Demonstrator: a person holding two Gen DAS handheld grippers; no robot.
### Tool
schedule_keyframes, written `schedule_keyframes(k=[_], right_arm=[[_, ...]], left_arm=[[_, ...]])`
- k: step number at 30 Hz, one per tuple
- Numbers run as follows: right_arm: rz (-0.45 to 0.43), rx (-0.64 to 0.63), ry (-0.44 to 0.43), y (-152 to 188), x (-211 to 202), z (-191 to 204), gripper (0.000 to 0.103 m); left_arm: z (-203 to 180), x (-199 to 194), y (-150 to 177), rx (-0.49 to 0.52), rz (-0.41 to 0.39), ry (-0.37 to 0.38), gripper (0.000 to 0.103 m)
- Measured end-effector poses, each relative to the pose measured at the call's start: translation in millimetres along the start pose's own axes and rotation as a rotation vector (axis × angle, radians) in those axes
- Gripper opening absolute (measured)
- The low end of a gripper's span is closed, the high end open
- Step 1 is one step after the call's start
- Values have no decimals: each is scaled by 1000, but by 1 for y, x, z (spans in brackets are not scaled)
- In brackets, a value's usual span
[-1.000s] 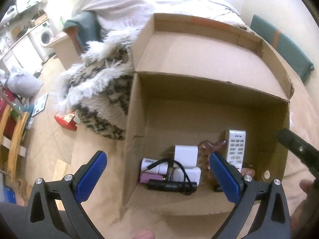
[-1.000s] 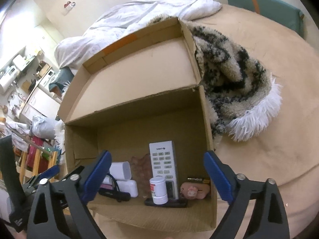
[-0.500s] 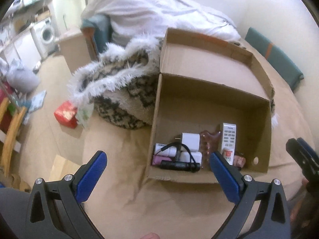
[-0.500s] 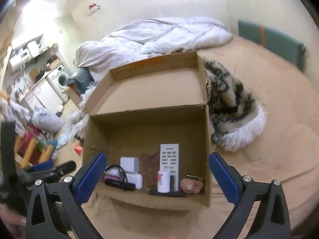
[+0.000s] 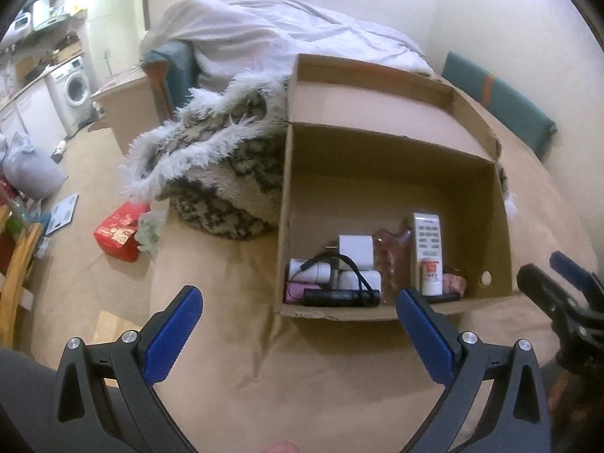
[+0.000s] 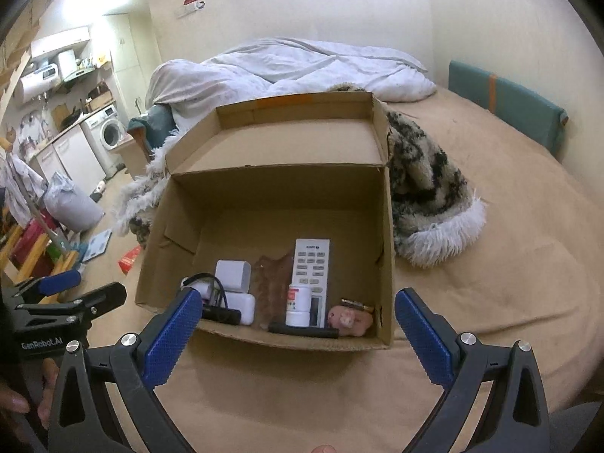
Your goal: Organize rigid objects
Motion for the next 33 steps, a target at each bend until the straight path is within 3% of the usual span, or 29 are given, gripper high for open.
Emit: schedule_keyframes(k=[33], right_arm=[[10,58,-5,-1,5,-11,103]], left_arm=[[2,5,2,-16,19,-21,102]])
Point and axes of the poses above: each gripper's, at about its wrist camera, not at the fingertips, and x roughly the way its jaws point, z to its left, y to its underside, the point moved 4 cm from there along x, roughly the way its jaws point, and after that the axes turned 5 degrees about z, right-handed, at the moved point
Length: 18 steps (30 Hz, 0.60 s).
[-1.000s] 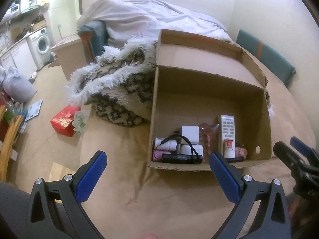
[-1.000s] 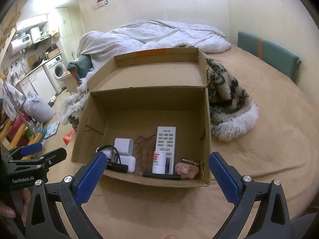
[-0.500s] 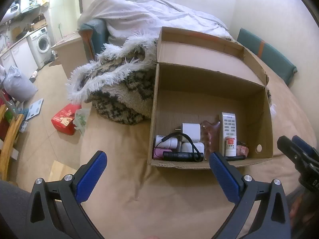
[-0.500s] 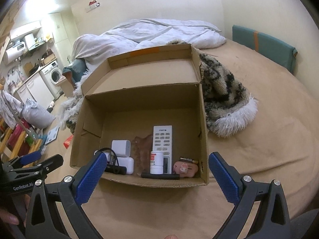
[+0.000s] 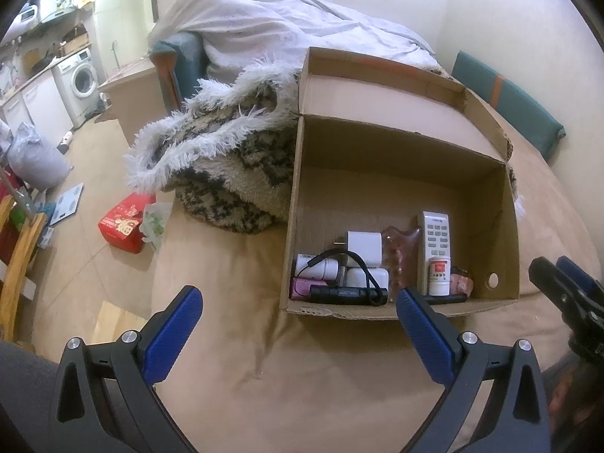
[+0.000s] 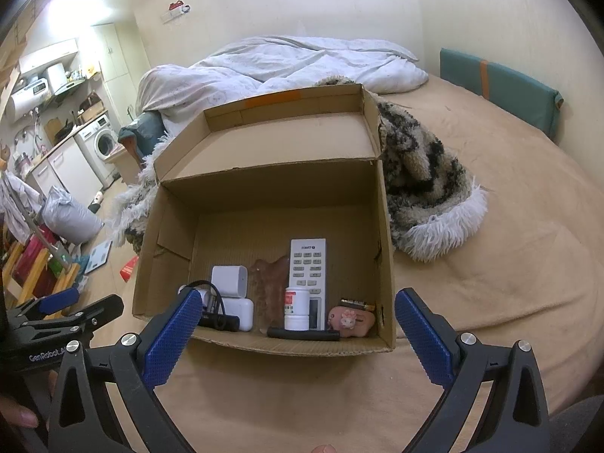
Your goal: Organize rigid objects
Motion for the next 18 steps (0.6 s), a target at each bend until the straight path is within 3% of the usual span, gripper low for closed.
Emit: schedule_keyframes(k=[18], right_arm=[[-6,27,-19,-3,-3,-4,103]], left_arm=[[-1,1,1,6,19,-4,102]])
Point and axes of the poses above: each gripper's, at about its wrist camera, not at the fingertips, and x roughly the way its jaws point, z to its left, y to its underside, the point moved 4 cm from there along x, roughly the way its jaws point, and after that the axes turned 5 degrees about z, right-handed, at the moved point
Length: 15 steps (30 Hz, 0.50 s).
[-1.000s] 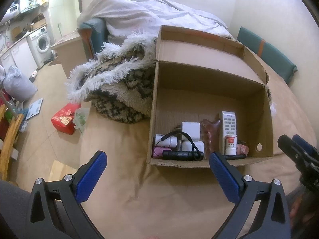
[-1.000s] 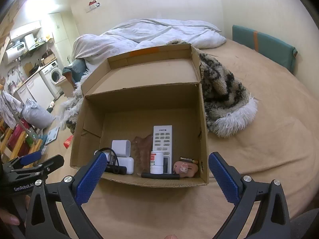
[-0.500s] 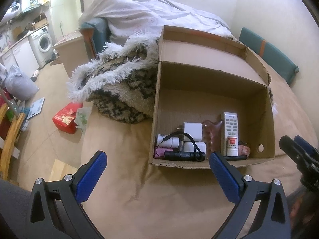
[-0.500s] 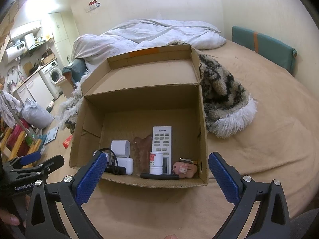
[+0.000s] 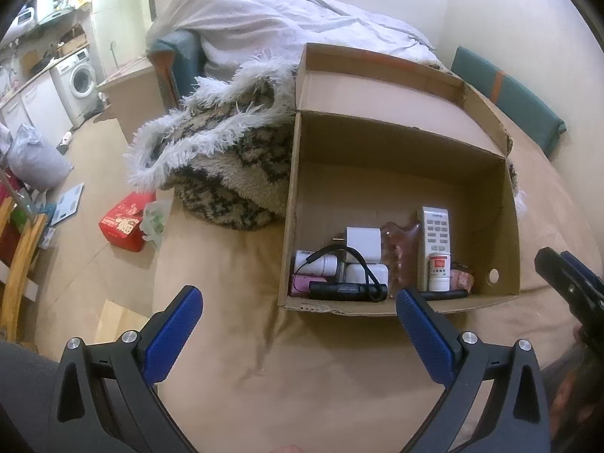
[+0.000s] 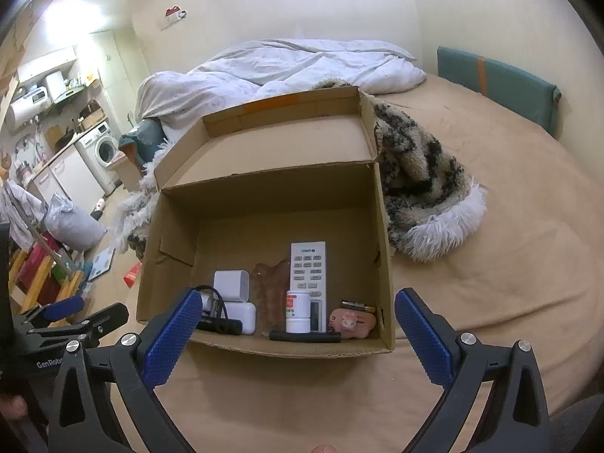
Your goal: Organize rigid objects
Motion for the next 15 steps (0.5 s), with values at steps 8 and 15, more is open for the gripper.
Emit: schedule_keyframes(k=[8,15], right_arm=[[0,0,1,0,0,0,103],[2,-8,2,0,1,1,103]], left_arm=[[0,0,0,-1,1,2,102],[0,0,0,2,-5,6,102]])
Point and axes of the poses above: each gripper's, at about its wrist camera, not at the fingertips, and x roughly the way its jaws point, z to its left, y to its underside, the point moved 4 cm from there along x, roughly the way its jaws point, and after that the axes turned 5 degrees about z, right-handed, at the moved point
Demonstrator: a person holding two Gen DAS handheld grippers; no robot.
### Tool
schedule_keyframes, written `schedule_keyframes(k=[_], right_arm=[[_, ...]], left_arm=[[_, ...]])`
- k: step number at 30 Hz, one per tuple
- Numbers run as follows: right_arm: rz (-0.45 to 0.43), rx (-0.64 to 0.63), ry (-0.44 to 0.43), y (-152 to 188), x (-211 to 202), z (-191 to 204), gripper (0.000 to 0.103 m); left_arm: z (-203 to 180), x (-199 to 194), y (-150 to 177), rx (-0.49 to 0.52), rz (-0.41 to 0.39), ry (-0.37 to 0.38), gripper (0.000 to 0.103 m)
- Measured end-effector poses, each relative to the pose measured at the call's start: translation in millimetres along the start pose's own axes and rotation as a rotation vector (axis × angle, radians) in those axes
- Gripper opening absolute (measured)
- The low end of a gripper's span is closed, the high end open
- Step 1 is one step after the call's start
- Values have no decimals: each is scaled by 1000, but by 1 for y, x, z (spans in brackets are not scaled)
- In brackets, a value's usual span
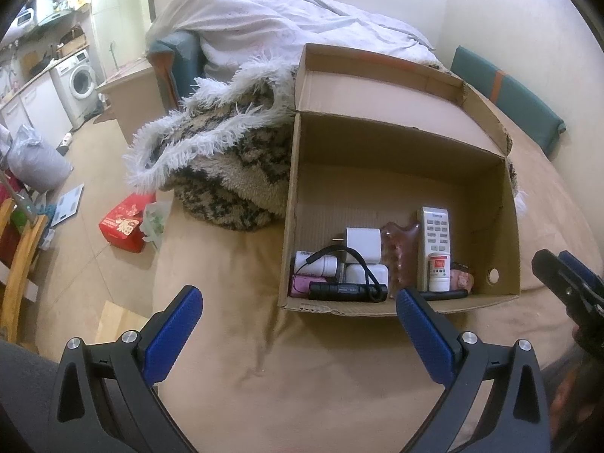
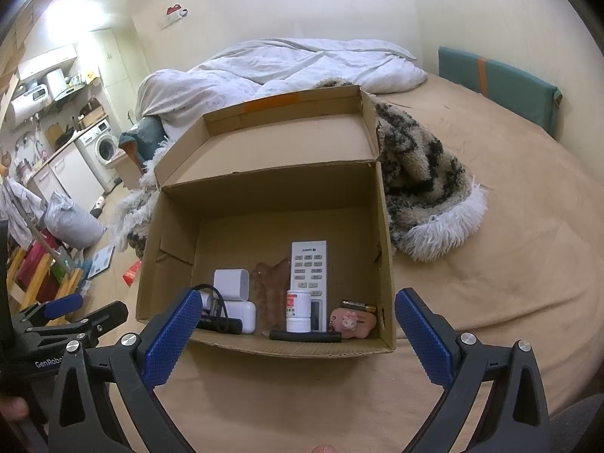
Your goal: Organize rigid objects
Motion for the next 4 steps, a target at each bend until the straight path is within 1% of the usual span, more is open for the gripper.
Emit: schedule_keyframes(k=[4], right_arm=[[2,-4,-6,-1,1,0,103]], left_arm=[[-1,0,0,3,0,5,102]])
Point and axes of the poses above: each gripper's, at about its wrist camera, not at the fingertips, and x roughly the way its jaws point, z to its left, y to its underside, the point moved 4 cm from there along x, roughly the way its jaws point, and after that the axes turned 5 degrees about z, right-handed, at the moved point
